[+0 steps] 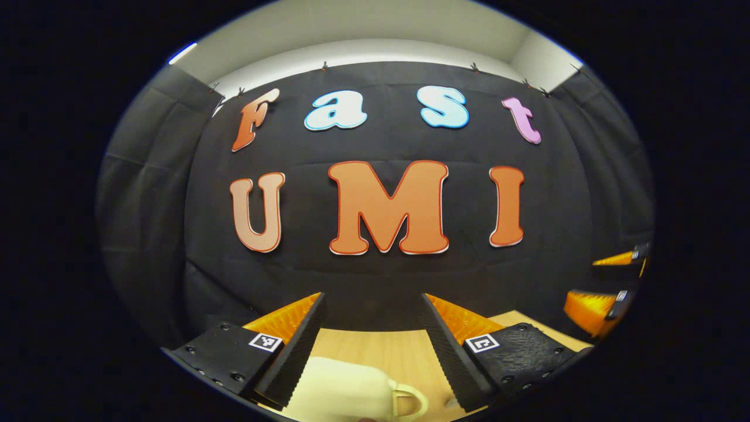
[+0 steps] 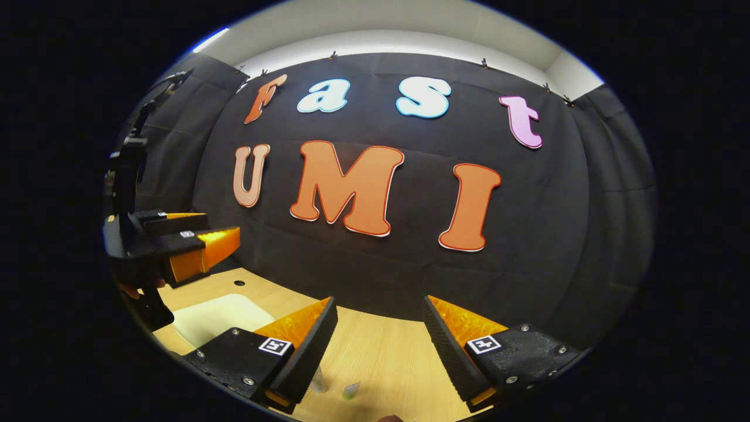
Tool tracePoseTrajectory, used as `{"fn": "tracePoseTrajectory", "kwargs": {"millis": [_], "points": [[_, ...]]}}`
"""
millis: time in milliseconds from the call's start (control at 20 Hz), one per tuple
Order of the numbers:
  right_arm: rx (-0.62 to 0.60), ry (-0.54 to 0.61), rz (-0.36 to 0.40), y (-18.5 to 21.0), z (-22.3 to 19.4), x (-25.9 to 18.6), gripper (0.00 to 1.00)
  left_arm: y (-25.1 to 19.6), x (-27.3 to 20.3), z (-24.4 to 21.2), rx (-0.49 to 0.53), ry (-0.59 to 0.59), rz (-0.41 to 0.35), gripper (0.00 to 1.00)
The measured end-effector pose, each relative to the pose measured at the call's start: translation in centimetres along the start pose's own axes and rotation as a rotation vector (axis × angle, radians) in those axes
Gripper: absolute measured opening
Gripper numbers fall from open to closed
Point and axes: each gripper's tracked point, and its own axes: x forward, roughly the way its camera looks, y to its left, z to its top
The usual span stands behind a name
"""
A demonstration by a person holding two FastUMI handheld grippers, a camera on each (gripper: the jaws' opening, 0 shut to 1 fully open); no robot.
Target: First open the suitcase, pack the skin care products into it, and then close the suitcase.
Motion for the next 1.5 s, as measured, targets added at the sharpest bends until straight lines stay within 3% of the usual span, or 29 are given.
{"fn": "tracePoseTrajectory", "kwargs": {"millis": [150,500,1050,1100,1250,1300,1450,1500], "points": [[-0.008,0.006,-0.005,-0.1,-0.5,-0.6,0.93,-1.6,-0.6,-3.9,0.121,0.048,-0.039,0.98],[0.011,0.027,-0.024,-1.1,-2.3,-1.6,0.93,-6.4,-2.8,-13.9,0.380,0.214,-0.243,0.98],[0.019,0.074,-0.095,-4.6,-5.3,-2.5,0.94,-8.7,-4.5,-25.8,0.739,0.391,-0.408,0.94],[0.016,0.080,-0.102,-5.0,-5.6,-2.6,0.94,-8.8,-5.2,-26.4,0.773,0.402,-0.420,0.87],[0.008,0.097,-0.123,-6.0,-6.4,-3.0,0.93,-9.1,-5.2,-28.3,0.892,0.413,-0.440,0.86],[0.009,0.101,-0.127,-6.2,-6.6,-3.0,0.93,-9.1,-5.0,-29.0,0.928,0.420,-0.439,0.80],[0.013,0.110,-0.139,-6.7,-7.0,-3.1,0.94,-9.1,-4.3,-30.4,1.020,0.430,-0.424,0.77],[0.012,0.111,-0.142,-6.8,-7.1,-3.1,0.94,-9.1,-4.0,-30.8,1.048,0.437,-0.422,0.72]]}}
